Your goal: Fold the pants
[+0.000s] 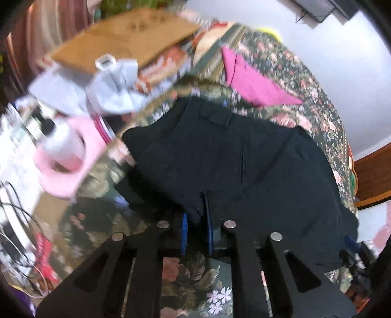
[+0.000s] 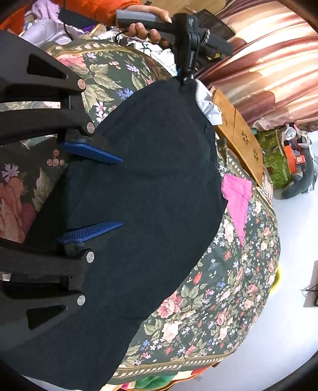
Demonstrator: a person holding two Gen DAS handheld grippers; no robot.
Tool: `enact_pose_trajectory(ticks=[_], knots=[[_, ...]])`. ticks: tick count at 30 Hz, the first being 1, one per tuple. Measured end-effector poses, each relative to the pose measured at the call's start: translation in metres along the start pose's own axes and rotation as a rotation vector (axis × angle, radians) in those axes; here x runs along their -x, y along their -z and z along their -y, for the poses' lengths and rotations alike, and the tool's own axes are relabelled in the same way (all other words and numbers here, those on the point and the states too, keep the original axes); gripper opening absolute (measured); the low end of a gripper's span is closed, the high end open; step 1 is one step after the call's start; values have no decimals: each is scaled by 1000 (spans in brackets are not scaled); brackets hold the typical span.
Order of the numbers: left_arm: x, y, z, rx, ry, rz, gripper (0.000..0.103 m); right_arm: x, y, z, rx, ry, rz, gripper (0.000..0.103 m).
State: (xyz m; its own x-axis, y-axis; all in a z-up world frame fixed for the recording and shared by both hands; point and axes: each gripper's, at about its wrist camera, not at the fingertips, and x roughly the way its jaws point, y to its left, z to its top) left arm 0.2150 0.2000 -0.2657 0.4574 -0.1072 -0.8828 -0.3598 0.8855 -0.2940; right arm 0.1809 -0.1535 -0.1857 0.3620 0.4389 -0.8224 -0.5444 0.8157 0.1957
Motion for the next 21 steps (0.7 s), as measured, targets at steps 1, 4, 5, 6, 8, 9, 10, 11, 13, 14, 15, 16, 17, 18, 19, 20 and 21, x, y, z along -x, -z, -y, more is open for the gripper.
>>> enact_pose_trajectory(ticks=[1, 4, 5, 6, 8, 9, 10, 11, 13, 14, 15, 16, 17, 18, 19, 20, 21], knots=[[4, 1, 1, -11, -15, 20, 13, 1, -2, 0, -5, -8, -4, 46], [3, 6, 0, -55, -71, 36, 13, 6, -11, -2, -12, -12, 13, 46], [-3, 10, -1, -71, -88, 21, 13, 7, -14, -3, -11, -13, 22, 46], [-8, 13, -2, -80, -96, 6, 13, 8, -18, -4, -12, -15, 32, 46], [-19, 18, -7, -82, -95, -27, 13, 6, -27, -6, -24, -17, 48, 46], [-23, 21, -8, -78, -89, -39, 14, 3, -32, -8, -27, -14, 54, 46], [-25, 23, -8, -81, -89, -41, 14, -1, -37, -8, -29, -5, 58, 46], [-25, 23, -7, -87, -94, -37, 16, -5, -40, -8, -32, 3, 57, 46], [-24, 24, -4, -108, -111, -32, 18, -18, -46, -8, -45, 17, 41, 46], [-22, 25, -2, -119, -112, -30, 19, -25, -47, -8, -51, 24, 25, 46], [-20, 25, -2, -127, -112, -30, 20, -33, -46, -7, -59, 32, 5, 46], [-17, 25, -2, -134, -112, -28, 22, -37, -44, -6, -65, 33, -9, 46], [-14, 26, -3, -141, -114, -28, 25, -41, -41, -5, -71, 30, -23, 46], [-10, 25, -3, -147, -113, -27, 28, -42, -36, -4, -79, 24, -26, 47], [-5, 24, -4, -155, -114, -25, 30, -40, -32, -4, -82, 20, -11, 48], [-1, 24, -4, -164, -117, -21, 32, -35, -28, -3, -85, 12, -2, 50], [2, 22, -4, -171, -122, -17, 36, -31, -25, -3, -90, 5, 1, 50]])
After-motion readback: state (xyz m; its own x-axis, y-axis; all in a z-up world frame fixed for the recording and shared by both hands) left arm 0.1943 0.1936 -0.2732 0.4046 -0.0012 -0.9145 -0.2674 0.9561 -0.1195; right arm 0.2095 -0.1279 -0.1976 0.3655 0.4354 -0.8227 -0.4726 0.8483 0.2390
